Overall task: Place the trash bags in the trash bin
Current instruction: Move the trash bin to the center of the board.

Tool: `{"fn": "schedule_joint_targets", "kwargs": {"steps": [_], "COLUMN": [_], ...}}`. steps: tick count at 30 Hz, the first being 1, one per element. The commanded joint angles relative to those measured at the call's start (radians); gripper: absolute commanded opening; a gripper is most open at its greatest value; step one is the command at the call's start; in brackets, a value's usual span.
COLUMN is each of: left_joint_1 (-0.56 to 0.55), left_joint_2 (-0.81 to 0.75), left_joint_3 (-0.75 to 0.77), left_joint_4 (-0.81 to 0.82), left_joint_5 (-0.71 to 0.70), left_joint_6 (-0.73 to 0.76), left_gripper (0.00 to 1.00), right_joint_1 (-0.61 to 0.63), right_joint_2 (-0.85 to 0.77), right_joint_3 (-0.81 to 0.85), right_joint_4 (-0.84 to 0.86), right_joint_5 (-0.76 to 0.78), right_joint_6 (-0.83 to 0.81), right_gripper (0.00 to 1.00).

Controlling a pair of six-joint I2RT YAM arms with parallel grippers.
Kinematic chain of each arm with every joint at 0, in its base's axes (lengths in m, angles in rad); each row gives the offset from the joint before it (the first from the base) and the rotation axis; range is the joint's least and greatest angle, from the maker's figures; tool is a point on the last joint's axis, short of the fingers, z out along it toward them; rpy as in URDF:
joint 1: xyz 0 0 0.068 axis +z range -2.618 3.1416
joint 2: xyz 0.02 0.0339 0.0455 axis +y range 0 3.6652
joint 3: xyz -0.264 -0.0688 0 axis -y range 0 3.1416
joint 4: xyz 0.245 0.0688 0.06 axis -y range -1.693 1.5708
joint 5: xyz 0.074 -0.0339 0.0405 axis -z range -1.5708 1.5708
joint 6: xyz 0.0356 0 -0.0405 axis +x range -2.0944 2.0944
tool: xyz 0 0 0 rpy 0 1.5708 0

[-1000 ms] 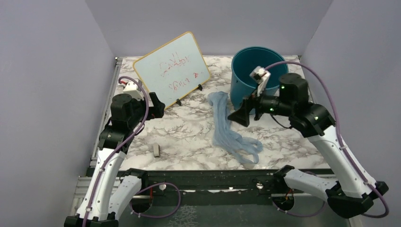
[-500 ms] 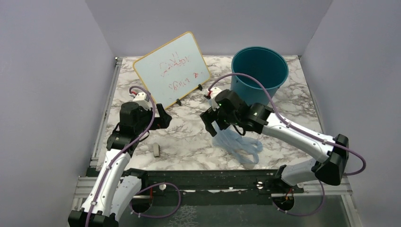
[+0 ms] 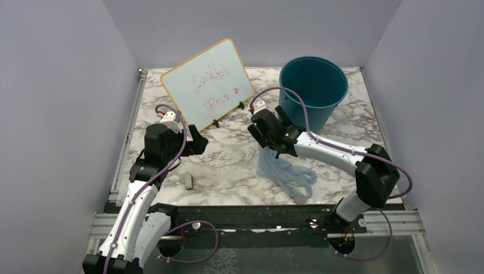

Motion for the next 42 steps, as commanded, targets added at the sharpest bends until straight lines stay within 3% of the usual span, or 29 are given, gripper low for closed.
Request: {"fn": "schedule_joint_targets", "kwargs": {"steps": [1,8,21,25,29,33,35,38,42], "left_joint_1": [-0.006,-0.006,-0.006,-0.006,-0.006,-0.006,-0.006,-0.006,-0.006], "left_joint_2": [0.005,0.003,0.008,0.008,0.005,0.003,0.005,0.006,0.01], "left_joint_3": [-0.011,-0.012,-0.009,-0.009,-0.009,-0.011,-0.011,-0.011,-0.011], "left_joint_4": [0.03,0.024,0.013,0.013,0.012,0.013,0.013,0.013,0.015], "left_joint_5": [0.008,-0.018,-0.044,-0.045,-0.044,-0.045,-0.045,-0.041,-0.034], "left_joint_6": [-0.01,-0.008,-0.014,-0.016,-0.017,-0.02,-0.02,-0.02,-0.022], "left_gripper": [0.99,0.99,0.99,0.99,0.99,0.99,0.99,0.99,0.99], "right_joint_1": [-0.04,-0.085,-0.228,-0.225,-0.221,-0.216,-0.215,-0.214,-0.216], "right_joint_2": [0.046,0.156,0.224,0.19,0.033,-0.118,-0.179,-0.238,-0.235], "right_joint_3": [-0.057,-0.035,0.028,0.078,0.009,-0.067,-0.106,-0.191,-0.306], "right_joint_4": [0.144,0.154,0.123,-0.008,0.017,0.062,0.065,0.102,0.278], "right_joint_5": [0.066,0.185,0.066,-0.101,-0.346,-0.422,-0.364,-0.16,0.087], "right_joint_6": [-0.069,-0.072,-0.01,0.059,0.055,0.085,0.109,0.143,0.084], "right_gripper": [1.0,1.0,1.0,1.0,1.0,1.0,1.0,1.0,1.0]}}
